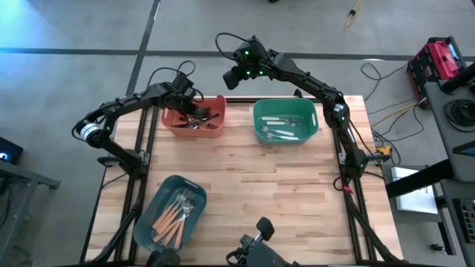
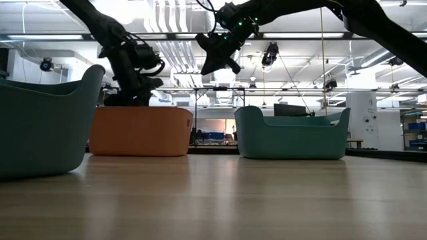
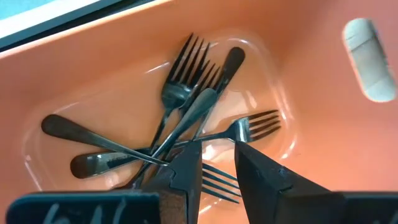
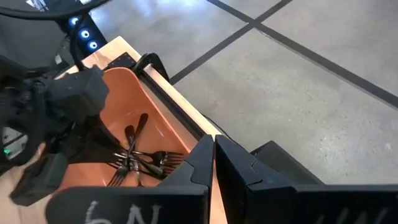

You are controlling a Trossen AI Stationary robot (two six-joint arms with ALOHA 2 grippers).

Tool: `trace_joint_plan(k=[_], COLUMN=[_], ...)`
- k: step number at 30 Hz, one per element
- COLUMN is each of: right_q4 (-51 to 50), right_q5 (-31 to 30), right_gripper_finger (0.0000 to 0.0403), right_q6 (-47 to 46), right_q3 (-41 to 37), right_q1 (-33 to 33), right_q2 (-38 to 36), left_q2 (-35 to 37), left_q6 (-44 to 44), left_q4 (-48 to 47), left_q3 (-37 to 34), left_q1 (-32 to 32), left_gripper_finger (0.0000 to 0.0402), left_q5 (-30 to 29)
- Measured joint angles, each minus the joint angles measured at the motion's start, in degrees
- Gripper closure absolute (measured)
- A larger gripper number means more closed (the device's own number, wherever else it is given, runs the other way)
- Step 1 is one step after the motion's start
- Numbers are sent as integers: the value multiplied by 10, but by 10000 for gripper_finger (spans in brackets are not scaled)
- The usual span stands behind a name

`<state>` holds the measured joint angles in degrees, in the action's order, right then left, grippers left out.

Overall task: Sort silverware by color (type)
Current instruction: Adjust the black forks in the orange bin

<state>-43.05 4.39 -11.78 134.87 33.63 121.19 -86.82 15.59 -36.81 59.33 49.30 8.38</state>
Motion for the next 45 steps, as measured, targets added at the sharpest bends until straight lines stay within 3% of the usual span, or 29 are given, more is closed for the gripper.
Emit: trace_joint_plan(k=[13, 19, 28, 41, 45], right_q4=[0, 1, 1, 0, 0], right_q5=[-1, -1, -1, -1, -4], right_gripper_finger=[394, 394, 394, 394, 394], right_q6=[0, 0, 0, 6, 23], right_q3=[0, 0, 0, 0, 0], right_q1=[0, 0, 0, 0, 0], right_q2=[0, 0, 0, 0, 0], left_q2=[44, 34, 1, -17, -33], left_q6=[-32, -114, -69, 25, 27], left_q4=[-1, -22, -23, -28, -26], left_q3=[0, -6, 0, 55, 70], left_q1=[0, -2, -2, -1, -3], left_gripper_finger=[324, 324, 324, 325, 362], left_q5=[4, 167, 88, 71, 67])
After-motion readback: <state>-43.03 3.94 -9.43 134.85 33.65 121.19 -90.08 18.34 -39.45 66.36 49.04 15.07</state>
